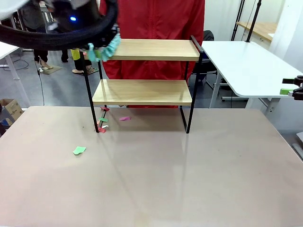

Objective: Clean the shelf.
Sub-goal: Clean the specific section of the Shelf indicated by the human with the Duster.

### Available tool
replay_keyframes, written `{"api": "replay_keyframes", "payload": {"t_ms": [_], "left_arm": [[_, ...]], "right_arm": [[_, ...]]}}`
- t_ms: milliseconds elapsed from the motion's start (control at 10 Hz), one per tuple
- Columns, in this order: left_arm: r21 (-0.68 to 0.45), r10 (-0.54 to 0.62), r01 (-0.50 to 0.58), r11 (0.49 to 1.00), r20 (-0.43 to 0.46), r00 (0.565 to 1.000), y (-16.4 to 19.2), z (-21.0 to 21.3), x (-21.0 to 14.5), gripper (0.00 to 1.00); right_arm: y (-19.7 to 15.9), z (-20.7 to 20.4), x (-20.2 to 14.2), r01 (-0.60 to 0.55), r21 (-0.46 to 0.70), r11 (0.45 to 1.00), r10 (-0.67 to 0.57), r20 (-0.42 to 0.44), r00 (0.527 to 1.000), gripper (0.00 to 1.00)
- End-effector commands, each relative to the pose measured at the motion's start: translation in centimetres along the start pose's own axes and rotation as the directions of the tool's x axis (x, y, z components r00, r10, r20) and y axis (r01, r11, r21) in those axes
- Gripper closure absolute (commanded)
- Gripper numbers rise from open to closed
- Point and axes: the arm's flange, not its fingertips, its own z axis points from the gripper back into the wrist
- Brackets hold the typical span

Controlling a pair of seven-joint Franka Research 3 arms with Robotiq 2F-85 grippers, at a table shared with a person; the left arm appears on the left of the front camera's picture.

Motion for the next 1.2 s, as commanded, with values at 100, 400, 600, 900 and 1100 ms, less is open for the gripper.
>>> {"api": "replay_keyframes", "payload": {"t_ms": [100, 400, 600, 900, 1100], "left_arm": [[0.15, -0.017, 0.018, 0.988, -0.008, 1.0, 4.3, 1.7, -0.9, 0.86], [0.282, -0.016, -0.016, 0.959, 0.111, 0.994, 5.0, 4.1, -1.6, 0.86], [0.26, -0.024, -0.031, 0.965, 0.206, 0.978, 4.8, 7.2, -2.0, 0.86], [0.238, -0.028, -0.033, 0.971, 0.246, 0.969, 5.9, 9.3, -2.2, 0.86], [0.19, -0.015, -0.034, 0.981, 0.248, 0.969, 6.2, 9.1, -2.0, 0.86]], "right_arm": [[0.0, -0.1, 0.8, 0.004, -0.013, 1.0, -0.004, -0.018, 1.0, 0.0], [0.0, -0.1, 0.8, 0.004, -0.013, 1.0, -0.004, -0.018, 1.0, 0.0], [0.0, -0.1, 0.8, 0.004, -0.013, 1.0, -0.004, -0.018, 1.0, 0.0], [0.0, -0.1, 0.8, 0.004, -0.013, 1.0, -0.004, -0.018, 1.0, 0.0], [0.0, -0.1, 0.8, 0.004, -0.013, 1.0, -0.004, -0.018, 1.0, 0.0]]}}
